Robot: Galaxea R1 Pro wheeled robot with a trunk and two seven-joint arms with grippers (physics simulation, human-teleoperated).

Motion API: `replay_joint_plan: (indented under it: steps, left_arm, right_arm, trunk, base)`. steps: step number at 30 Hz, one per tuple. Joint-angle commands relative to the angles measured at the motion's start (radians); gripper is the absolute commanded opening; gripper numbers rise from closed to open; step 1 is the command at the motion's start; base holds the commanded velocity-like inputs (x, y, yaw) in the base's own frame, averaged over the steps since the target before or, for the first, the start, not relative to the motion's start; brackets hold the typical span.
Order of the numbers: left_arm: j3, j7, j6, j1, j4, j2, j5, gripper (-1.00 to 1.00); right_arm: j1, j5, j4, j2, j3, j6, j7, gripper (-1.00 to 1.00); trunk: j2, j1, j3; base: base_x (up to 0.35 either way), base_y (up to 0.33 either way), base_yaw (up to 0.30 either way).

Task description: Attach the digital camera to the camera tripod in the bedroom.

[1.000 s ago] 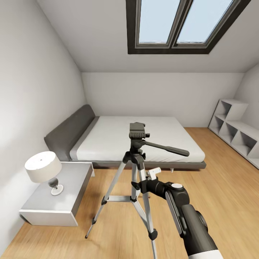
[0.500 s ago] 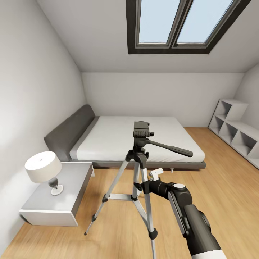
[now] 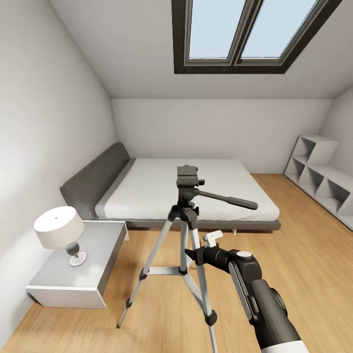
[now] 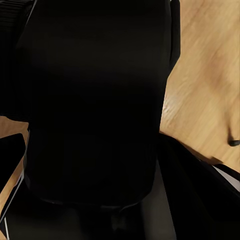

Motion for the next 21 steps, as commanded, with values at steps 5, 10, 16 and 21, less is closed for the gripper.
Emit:
replay_joint_plan:
  steps: [5,10,16,21]
  left_arm:
    - [-0.009,-0.004,-0.004,-0.001,-0.001,0.000,0.008,-1.00]
    - [-0.012,-0.010,-0.004,-0.002,-0.014,0.029,0.006,-1.00]
    - [-0.013,-0.014,0.108,-0.012,-0.250,0.205,0.006,-1.00]
    - [0.010,0.031,0.391,-0.014,-0.703,0.418,0.006,-1.00]
  right_arm:
    - [0.000,0.024,0.013,-0.002,-0.001,-0.004,0.004,-1.00]
    - [0.000,0.025,0.022,-0.002,-0.001,-0.005,0.004,-1.00]
    - [0.000,0.026,0.028,-0.008,-0.001,-0.006,0.003,-1.00]
    - [0.000,0.027,0.031,-0.015,0.000,-0.008,0.004,-1.00]
  trunk:
    - [-0.001,0.000,-0.001]
    - [-0.001,0.000,-0.001]
    - [-0.001,0.000,-0.001]
    - [-0.001,0.000,-0.001]
  base:
    - [0.000,0.000,0.000]
    - [0.000,0.000,0.000]
    - [0.000,0.000,0.000]
    - [0.000,0.000,0.000]
